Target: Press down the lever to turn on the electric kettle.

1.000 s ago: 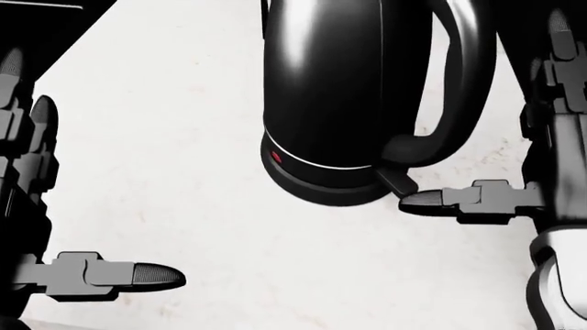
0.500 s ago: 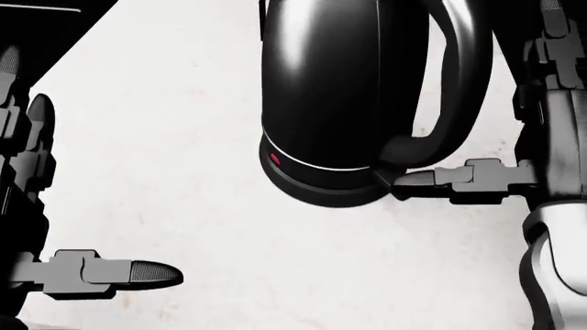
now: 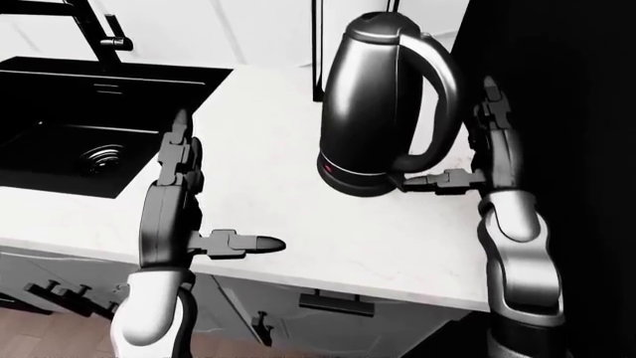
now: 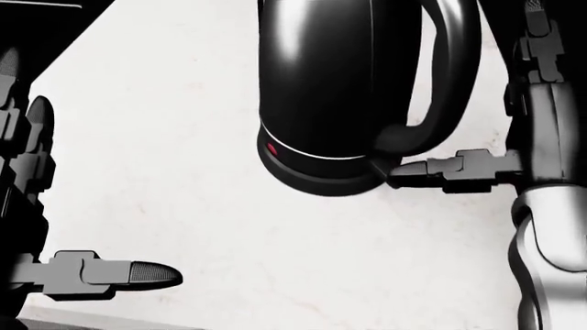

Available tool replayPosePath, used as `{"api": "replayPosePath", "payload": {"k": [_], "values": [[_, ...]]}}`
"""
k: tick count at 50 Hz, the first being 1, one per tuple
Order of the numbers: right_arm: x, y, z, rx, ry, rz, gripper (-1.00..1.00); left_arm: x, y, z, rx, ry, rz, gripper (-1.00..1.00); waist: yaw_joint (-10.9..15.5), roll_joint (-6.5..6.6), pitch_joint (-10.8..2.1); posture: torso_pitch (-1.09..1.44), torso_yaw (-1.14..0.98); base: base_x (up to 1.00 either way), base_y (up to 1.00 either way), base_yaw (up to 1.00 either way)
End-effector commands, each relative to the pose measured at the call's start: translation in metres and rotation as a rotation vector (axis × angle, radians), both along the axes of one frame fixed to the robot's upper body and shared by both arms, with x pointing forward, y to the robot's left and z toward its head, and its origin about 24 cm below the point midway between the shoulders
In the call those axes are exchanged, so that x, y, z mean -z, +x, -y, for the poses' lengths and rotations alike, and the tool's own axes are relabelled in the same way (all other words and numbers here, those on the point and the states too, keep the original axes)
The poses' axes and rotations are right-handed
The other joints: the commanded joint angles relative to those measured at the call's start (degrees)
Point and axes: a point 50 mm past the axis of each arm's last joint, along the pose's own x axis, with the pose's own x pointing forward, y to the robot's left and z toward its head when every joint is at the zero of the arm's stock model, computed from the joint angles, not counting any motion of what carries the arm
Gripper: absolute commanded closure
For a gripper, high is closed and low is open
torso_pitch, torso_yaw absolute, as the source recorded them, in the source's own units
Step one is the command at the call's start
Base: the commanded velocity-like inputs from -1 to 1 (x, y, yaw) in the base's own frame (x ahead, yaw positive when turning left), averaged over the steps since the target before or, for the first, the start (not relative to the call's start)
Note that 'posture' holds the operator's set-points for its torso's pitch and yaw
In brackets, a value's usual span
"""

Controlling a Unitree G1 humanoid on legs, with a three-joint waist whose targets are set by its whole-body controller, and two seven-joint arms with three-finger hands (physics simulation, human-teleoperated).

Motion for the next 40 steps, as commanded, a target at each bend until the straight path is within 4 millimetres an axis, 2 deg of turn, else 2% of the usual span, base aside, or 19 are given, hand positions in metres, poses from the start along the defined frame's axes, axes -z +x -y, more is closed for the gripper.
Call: {"api": "replayPosePath", "payload": {"k": [1,14,23,40], "values": [[-0.018,-0.003,-0.001,0.004,-0.026,0.088,-1.00,-0.012,-0.004,0.002,0.006,0.012,0.079,-1.00,0.0,-0.05,-1.07,0.00,0.00,0.00,0.00,0.00],[-0.019,0.002,-0.003,0.007,-0.034,0.083,-1.00,-0.011,-0.004,0.002,0.007,0.011,0.078,-1.00,-0.1,0.12,-1.19,0.00,0.00,0.00,0.00,0.00],[-0.009,0.008,-0.006,0.005,-0.067,0.048,-1.00,-0.010,-0.004,0.002,0.008,0.011,0.078,-1.00,-0.3,0.18,-1.25,0.00,0.00,0.00,0.00,0.00],[-0.003,0.013,-0.010,-0.007,-0.077,0.025,-1.00,-0.011,-0.006,0.003,0.009,0.012,0.079,-1.00,-0.3,0.13,-1.33,0.00,0.00,0.00,0.00,0.00]]}}
